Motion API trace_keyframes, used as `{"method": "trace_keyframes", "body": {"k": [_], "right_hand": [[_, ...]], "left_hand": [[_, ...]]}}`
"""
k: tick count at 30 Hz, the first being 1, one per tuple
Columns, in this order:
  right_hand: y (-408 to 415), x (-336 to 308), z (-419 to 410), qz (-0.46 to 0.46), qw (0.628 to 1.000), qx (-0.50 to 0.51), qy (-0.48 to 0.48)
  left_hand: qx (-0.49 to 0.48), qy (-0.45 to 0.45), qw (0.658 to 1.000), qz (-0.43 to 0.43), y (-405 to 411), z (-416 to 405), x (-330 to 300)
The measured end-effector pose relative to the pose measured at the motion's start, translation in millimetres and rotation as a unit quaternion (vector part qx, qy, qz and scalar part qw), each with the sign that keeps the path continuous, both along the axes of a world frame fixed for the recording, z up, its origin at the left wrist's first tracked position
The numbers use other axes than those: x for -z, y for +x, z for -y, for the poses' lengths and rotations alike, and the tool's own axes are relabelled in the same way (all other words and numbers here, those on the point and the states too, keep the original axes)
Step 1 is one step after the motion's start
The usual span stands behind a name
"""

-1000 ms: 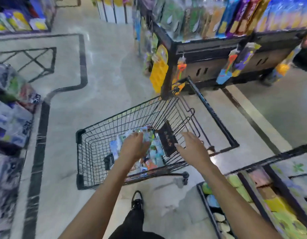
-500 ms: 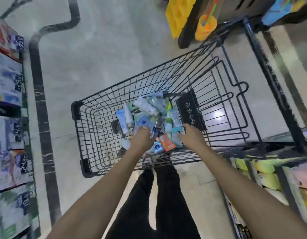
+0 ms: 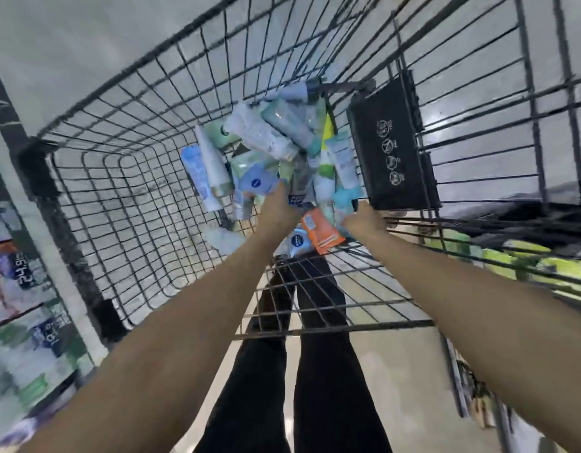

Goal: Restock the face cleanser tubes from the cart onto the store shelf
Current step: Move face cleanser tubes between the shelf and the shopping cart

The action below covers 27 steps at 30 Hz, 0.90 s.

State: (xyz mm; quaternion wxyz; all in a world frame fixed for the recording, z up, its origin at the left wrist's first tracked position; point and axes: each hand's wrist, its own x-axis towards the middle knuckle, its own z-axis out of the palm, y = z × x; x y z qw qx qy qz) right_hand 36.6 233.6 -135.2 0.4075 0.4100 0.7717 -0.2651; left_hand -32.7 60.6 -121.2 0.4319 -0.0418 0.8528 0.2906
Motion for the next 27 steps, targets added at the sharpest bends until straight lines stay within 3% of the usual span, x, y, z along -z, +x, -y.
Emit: {"method": "trace_keyframes", "body": {"k": [7,12,19,21,24,27], "right_hand": [[2,19,11,-0.04,0.994,-0.045,0.089],[4,8,8,-0.071,0.992,-0.076,0.07],[-14,-65,0,-0.191,0.978,0.088,-0.006],[-17,-101,-3,-0.249,0.952,0.168,-0.056],[-14,-161,-2,-0.335,0.885,0.294,-0.132],[-2,-215,1,-0.395,0.829,0.353,-0.18]], "left_hand": [[-0.053,-0.024,0.997,-0.043,-1,-4,32],[-0.06,-0.003,0.998,-0.036,-4,-1,28],[-0.086,0.088,0.992,-0.041,2,14,-24],[-0.106,0.12,0.986,-0.039,-1,16,-58],[-0.134,0.17,0.975,-0.045,-9,19,-113],[-0.151,0.232,0.959,-0.054,-15,22,-171]]}}
